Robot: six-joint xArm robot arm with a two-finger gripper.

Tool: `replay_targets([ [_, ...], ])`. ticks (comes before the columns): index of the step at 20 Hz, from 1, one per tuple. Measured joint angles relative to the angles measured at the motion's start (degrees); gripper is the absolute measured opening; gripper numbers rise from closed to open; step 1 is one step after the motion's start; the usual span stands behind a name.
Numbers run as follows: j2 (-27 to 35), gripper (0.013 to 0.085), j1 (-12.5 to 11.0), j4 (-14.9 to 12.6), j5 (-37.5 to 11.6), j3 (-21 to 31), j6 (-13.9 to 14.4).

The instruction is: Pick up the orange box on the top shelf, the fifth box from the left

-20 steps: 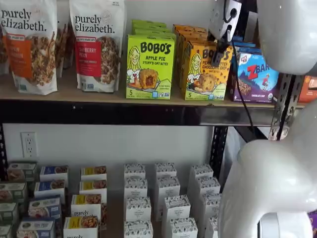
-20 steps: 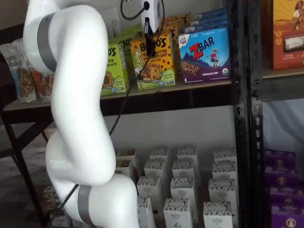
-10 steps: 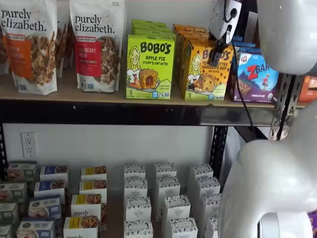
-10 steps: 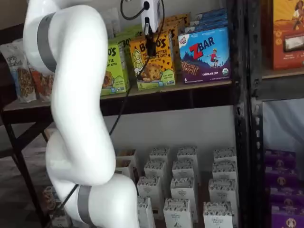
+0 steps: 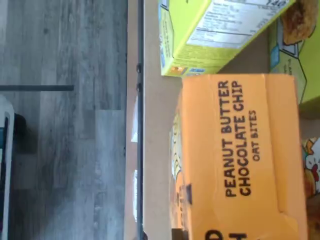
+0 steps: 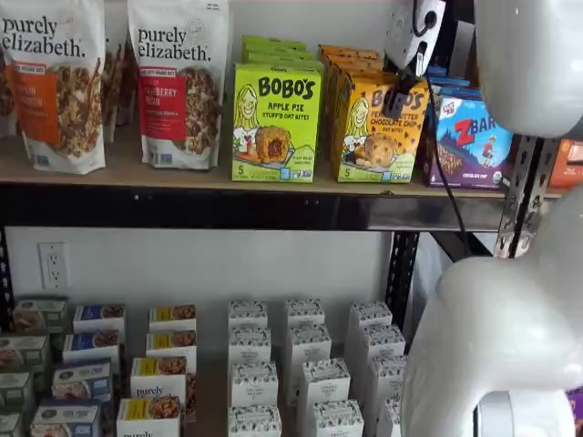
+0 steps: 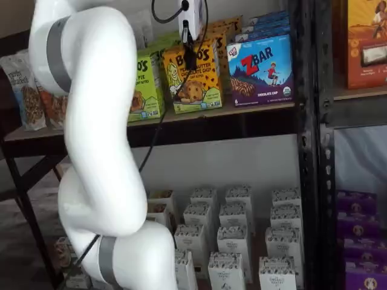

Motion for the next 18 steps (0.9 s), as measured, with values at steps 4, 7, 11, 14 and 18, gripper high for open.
replay_targets([
  [4, -1.1, 0.041, 0.0, 0.3, 2.6, -0.5, 0.4],
  [7, -2.6, 0.041, 0.2, 0.0, 4.4, -0.2, 0.8],
  [11, -5.5, 0.041, 0.4, -0.7, 6.4, 1.4, 1.0],
  [14, -8.1, 0.041, 0.4, -1.5, 8.3, 3.3, 1.1],
  [18, -12.4, 0.041, 0.1, -2.2, 9.9, 7.0, 0.7],
])
